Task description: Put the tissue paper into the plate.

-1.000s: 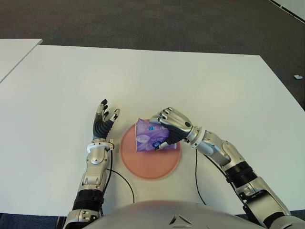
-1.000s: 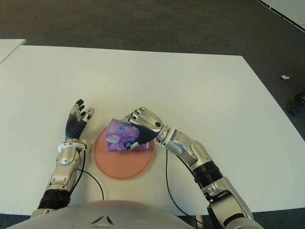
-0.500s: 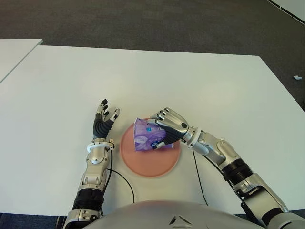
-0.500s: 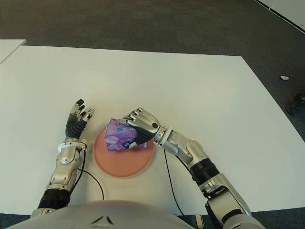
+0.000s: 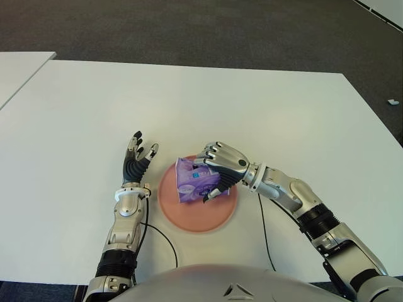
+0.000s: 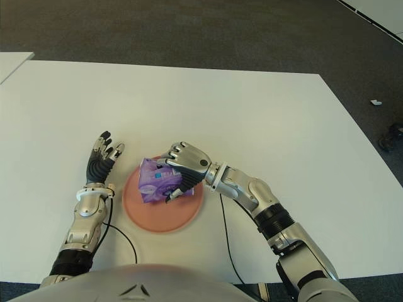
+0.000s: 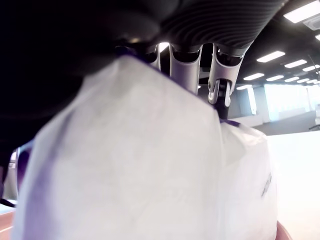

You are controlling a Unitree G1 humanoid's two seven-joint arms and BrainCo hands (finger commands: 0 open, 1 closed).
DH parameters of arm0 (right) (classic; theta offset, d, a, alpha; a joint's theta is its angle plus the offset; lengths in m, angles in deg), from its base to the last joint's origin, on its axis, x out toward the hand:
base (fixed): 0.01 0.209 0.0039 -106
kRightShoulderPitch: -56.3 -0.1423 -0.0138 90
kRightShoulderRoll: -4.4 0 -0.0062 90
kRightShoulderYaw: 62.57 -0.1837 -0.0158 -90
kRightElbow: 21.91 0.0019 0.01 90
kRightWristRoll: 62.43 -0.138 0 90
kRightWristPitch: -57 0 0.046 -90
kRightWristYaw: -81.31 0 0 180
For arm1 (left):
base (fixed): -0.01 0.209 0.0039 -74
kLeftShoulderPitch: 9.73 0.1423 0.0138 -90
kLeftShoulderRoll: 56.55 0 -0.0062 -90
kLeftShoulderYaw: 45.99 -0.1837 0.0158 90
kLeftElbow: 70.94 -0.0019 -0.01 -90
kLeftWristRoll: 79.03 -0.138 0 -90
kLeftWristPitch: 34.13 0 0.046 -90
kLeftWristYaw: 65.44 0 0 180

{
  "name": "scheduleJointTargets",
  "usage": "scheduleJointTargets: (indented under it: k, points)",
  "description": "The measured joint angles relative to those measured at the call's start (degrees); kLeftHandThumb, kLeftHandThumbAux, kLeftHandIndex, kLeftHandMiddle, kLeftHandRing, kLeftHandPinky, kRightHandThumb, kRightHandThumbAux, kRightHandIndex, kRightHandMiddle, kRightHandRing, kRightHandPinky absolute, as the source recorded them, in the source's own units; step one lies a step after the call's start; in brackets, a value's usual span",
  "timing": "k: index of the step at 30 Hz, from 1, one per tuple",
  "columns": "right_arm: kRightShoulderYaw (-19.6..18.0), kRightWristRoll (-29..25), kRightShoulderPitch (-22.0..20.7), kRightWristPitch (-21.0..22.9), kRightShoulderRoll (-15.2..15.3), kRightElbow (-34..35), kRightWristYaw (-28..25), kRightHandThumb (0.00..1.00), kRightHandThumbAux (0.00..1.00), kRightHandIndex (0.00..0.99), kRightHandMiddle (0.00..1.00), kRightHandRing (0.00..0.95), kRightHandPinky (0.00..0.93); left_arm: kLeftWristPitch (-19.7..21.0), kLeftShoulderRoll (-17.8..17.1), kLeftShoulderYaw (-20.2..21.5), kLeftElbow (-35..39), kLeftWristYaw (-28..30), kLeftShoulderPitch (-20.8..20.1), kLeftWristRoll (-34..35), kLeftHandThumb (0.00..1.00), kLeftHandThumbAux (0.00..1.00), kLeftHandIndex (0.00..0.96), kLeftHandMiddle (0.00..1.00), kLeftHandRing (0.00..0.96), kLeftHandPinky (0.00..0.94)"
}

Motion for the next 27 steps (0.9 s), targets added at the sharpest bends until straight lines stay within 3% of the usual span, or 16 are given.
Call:
scheduleJointTargets:
  k: [15,27]
  points:
    - [-1.7,-2.1,3.6,0.3,0.8,3.6,0.4,0.079,0.319,0.000,0.000,0.000,0.000,0.7,-0.1,0.2,-0.3,-0.4,-0.2,-0.6,0.000,0.606,0.000,0.000,0.000,0.000]
    - [-6.7,-10.5,6.7,1.2,1.0,10.5,-4.2,0.093,0.325,0.000,0.000,0.000,0.000,-2.0,-0.8,0.3,-3.0,-0.8,-0.9,-1.2,0.000,0.619,0.000,0.000,0.000,0.000]
